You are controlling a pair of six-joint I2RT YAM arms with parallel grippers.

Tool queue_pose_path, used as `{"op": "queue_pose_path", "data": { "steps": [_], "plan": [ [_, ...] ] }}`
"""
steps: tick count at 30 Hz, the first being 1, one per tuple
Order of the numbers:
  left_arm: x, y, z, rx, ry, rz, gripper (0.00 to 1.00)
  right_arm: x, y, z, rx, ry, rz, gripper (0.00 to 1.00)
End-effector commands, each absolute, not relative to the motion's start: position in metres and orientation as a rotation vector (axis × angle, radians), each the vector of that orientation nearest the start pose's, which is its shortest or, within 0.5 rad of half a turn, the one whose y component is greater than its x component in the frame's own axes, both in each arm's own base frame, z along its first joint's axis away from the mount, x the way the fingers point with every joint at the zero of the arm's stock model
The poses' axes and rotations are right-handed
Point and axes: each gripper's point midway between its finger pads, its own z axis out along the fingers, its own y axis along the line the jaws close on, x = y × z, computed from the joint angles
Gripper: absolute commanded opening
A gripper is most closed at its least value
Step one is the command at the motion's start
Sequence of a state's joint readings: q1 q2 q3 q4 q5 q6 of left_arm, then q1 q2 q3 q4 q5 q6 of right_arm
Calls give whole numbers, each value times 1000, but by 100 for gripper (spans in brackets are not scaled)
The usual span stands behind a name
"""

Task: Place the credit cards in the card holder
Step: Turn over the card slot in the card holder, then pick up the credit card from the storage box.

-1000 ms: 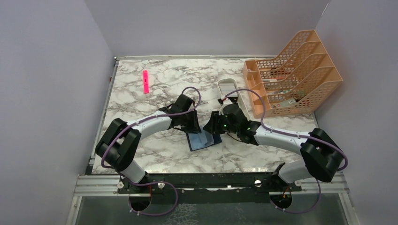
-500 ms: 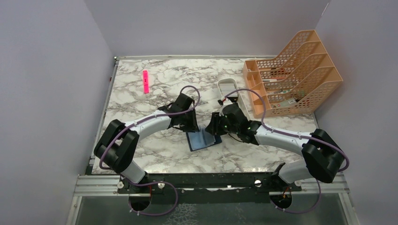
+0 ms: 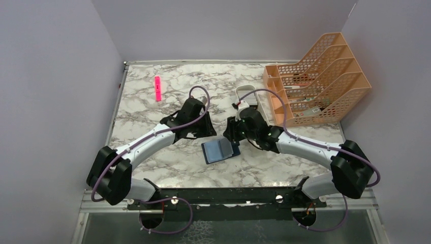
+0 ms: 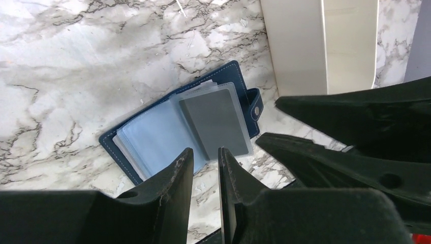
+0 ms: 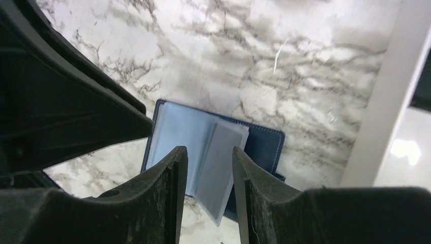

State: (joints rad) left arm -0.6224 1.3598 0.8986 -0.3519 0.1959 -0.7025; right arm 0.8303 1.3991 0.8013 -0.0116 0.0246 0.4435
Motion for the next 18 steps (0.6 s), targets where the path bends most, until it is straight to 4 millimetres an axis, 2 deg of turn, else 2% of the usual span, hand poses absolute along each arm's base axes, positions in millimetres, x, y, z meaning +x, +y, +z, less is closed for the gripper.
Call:
{"op": "queue_pose_path", "data": {
  "steps": [1, 6, 8, 12, 15, 18],
  "plan": [
    [243, -265, 114, 42, 2545, -909, 28, 287, 282, 153, -536, 2078, 485, 43],
    [239, -266, 110, 73, 2540, -930, 31, 329, 253, 179, -603, 1999, 336, 43],
    [239, -263, 115, 84, 2514, -920, 37, 349, 233, 180, -639, 1981, 228, 43],
    [241, -257, 133, 120, 2440, -903, 60, 380, 196, 183, -681, 1967, 109, 45],
    [244, -253, 146, 150, 2392, -879, 69, 393, 177, 182, -801, 1934, 34, 50],
    [243, -249, 159, 193, 2355, -864, 74, 393, 167, 166, -1062, 1837, -72, 55]
  ]
}}
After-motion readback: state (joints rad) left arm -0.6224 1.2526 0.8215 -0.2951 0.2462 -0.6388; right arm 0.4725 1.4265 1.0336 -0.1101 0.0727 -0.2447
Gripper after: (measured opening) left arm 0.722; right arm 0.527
